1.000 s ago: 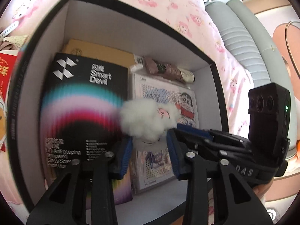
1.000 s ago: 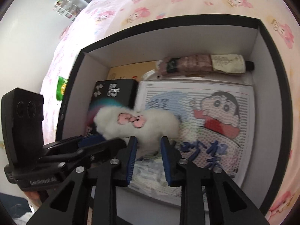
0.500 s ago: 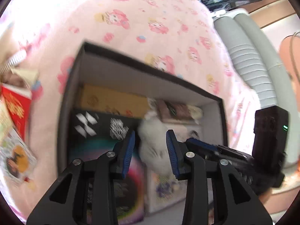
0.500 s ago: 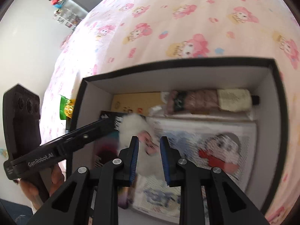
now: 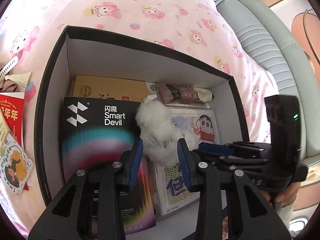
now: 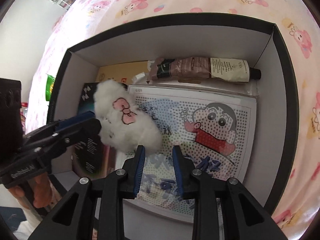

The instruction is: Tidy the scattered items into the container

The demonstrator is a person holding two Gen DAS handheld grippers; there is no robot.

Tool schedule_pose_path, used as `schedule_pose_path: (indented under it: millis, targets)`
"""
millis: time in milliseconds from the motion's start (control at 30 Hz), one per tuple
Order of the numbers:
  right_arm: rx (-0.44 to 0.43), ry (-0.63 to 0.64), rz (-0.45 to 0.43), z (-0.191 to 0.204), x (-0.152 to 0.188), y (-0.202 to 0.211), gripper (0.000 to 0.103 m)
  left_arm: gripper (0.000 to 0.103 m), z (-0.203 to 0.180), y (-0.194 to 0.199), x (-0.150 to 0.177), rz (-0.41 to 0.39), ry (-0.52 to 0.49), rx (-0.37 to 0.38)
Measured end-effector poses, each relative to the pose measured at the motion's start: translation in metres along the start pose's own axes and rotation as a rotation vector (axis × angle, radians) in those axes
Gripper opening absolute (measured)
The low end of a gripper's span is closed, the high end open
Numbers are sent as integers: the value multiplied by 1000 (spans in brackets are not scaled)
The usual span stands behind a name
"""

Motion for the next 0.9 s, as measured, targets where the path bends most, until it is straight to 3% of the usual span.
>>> schedule_pose_path:
  millis: [100,233,367,467,567,667,833,900]
  targets:
    - [25,-8,3,0,-1,-7,24,35,0,-8,0,-7,1,0]
    - [24,-63,-69,-4,-13,1,24,35,3,-7,-1,-13,8,-3]
    - [-37,-157,-138,-21,-20,23,24,35,0,-5,-4,-20,-16,-15]
    - [-47,-185,-120,-32,-18,25,24,35,-4,-2,-4,-29,-37,-22]
    - [-56,-194,-60,-34,-16,13,24,35,-2,8,-8,-91,-25,-55]
    - [-46,-243,-99,-32,-26,20,24,35,-4,16,-11,-128,-64,-103]
    - [18,-192,-137,-33,-30,29,24,35,-17,-7,-3,-16,-80,26]
    - [25,-161,-115,-31,-29,27,24,35,-21,-11,-1,17,-103,32]
Point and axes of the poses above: each gripper's, at about its wrist camera, not at the fingertips, and y roughly against the way its jaws point, z to its left, x to its underside, the point moved 7 cm from there along -y, roughly the way its jaws point, and after that the axes turned 13 degrees about x, right-handed, at the moved point
